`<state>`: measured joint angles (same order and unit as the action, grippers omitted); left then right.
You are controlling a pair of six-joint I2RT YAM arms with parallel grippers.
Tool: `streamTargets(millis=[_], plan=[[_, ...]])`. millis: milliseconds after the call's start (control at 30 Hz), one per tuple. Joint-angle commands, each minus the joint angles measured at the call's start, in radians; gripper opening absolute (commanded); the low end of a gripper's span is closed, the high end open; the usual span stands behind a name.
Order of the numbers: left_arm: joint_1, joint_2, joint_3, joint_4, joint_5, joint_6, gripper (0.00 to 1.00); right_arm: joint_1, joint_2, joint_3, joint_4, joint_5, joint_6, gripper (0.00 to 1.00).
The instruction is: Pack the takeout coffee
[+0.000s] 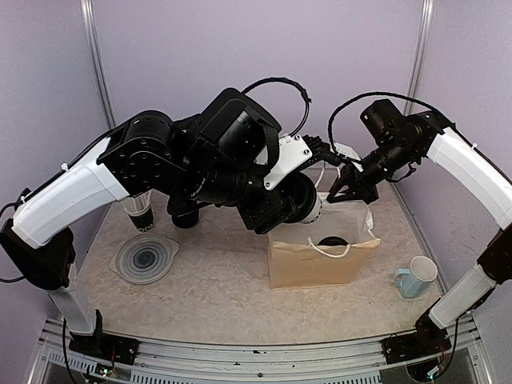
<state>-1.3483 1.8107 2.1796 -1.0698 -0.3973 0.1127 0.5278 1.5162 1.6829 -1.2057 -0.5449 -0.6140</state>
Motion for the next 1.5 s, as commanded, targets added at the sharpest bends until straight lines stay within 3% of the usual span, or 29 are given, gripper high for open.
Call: streamTargets(millis=[0, 333, 933, 1467], plan=[[-0.012, -0.033, 0.009, -0.056, 0.035, -0.035, 0.55, 0.01, -0.021, 0.028, 0.043, -0.017, -0.002, 0.0], [-0.012, 0.013, 0.033, -0.05, 0.073, -0.025, 0.54, 0.022, -0.032, 0.014, 0.051, 0.015, -0.003, 0.0], [0.004, 0.059, -0.096, -0.07, -0.078, -0.011, 0.52, 0.082, -0.072, -0.008, 0.038, -0.009, -0.046, 0.02], [0.014, 0.086, -0.134, -0.057, -0.015, 0.002, 0.52, 0.108, -0.078, -0.008, 0.019, -0.06, -0.07, 0.06]])
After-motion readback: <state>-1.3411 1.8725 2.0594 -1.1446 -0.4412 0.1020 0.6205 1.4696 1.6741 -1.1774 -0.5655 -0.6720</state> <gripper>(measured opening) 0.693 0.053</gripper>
